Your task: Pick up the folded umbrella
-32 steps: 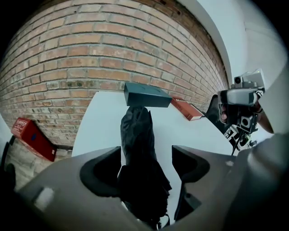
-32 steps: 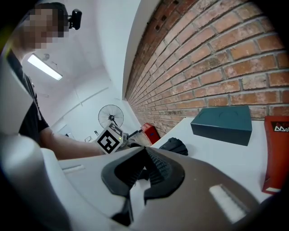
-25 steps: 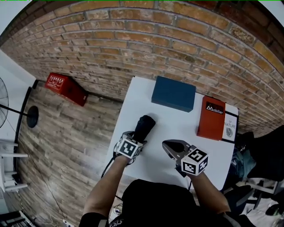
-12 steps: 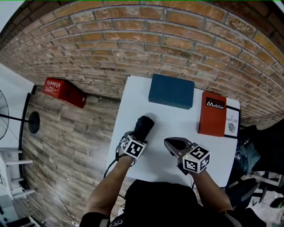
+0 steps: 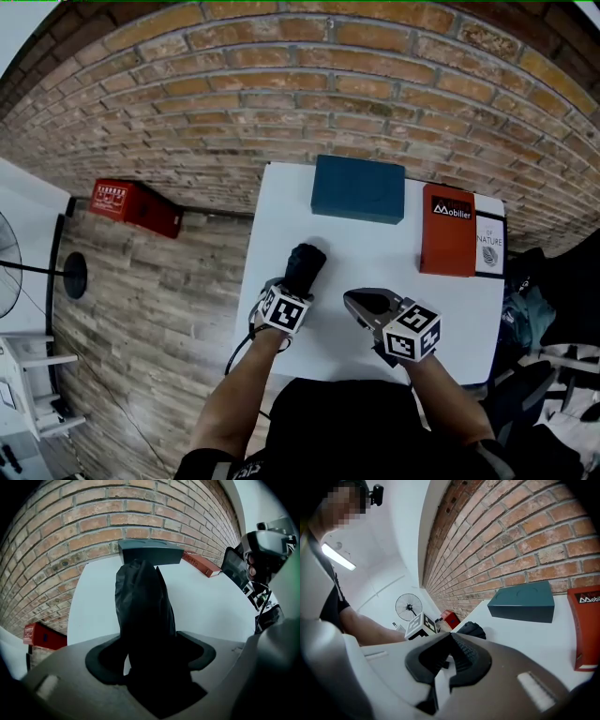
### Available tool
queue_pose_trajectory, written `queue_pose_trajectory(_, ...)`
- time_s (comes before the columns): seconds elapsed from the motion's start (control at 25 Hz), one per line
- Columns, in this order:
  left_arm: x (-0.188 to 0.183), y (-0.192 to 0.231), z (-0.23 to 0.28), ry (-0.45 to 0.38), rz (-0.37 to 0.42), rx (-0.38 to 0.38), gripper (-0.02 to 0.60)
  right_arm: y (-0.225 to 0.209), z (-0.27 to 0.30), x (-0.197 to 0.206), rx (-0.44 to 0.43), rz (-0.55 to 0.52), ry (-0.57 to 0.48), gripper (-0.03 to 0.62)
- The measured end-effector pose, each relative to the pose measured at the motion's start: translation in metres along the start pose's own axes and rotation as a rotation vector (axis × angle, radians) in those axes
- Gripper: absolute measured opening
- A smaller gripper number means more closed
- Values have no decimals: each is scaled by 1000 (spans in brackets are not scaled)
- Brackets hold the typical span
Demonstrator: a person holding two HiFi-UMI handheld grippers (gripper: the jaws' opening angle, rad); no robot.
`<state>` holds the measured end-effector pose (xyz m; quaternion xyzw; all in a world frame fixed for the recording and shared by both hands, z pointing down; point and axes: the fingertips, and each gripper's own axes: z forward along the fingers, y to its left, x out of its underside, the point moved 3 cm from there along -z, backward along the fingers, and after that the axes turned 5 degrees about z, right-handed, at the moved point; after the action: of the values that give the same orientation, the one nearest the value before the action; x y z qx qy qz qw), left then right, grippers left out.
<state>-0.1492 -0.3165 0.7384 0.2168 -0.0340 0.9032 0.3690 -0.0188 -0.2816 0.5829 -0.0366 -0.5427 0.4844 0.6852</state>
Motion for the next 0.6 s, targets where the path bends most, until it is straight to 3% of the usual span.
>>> queue_pose_trajectory(0.08, 3, 2, -2, -8, -5, 8, 301, 6, -1, 0, 1, -2, -4, 2)
queue_pose_trajectory(0.36, 6, 6, -9, 56, 84, 63, 291, 18, -9, -3, 37, -27, -23, 2)
queue_pose_trajectory(0.6, 12, -3, -41, -50, 59, 104, 290, 33, -30, -4, 102, -24, -66, 2)
